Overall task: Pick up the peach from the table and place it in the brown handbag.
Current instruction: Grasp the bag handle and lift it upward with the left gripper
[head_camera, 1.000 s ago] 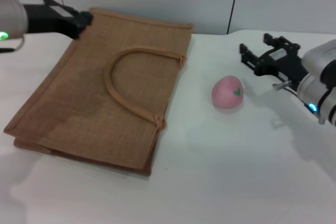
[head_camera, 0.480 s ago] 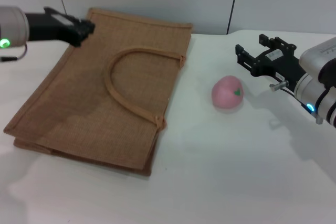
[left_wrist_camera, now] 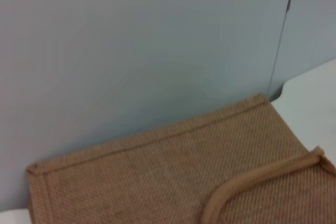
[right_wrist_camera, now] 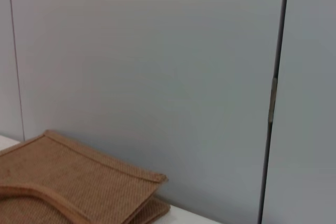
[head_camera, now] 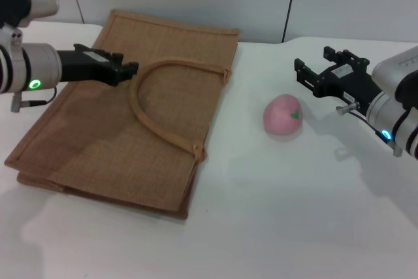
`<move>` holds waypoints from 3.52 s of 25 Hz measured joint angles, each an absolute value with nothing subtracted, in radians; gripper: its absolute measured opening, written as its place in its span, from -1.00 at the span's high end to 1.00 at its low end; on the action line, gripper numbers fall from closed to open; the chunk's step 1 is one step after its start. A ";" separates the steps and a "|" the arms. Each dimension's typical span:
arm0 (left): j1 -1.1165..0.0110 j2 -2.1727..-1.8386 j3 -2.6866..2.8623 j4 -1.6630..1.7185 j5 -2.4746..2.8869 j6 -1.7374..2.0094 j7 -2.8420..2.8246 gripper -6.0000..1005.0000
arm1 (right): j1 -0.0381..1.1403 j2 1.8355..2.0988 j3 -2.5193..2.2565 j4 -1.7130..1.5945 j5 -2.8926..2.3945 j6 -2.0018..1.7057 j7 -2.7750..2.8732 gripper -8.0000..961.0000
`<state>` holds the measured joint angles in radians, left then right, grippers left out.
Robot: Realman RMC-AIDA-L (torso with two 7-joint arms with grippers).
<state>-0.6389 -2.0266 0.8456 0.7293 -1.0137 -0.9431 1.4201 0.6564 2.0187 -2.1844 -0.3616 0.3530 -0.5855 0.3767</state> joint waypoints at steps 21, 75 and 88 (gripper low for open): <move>-0.689 -2.029 0.847 0.550 -1.037 -0.818 1.451 0.08 | 0.660 2.020 -2.182 -0.367 0.358 -0.567 0.380 -0.41; -0.736 -2.029 0.847 0.414 -1.126 -0.690 1.506 0.35 | 0.673 2.019 -2.181 -0.367 0.356 -0.568 0.408 -0.41; -0.751 -2.031 0.860 0.472 -1.144 -0.684 1.506 0.72 | 0.675 2.019 -2.186 -0.367 0.355 -0.568 0.408 -0.42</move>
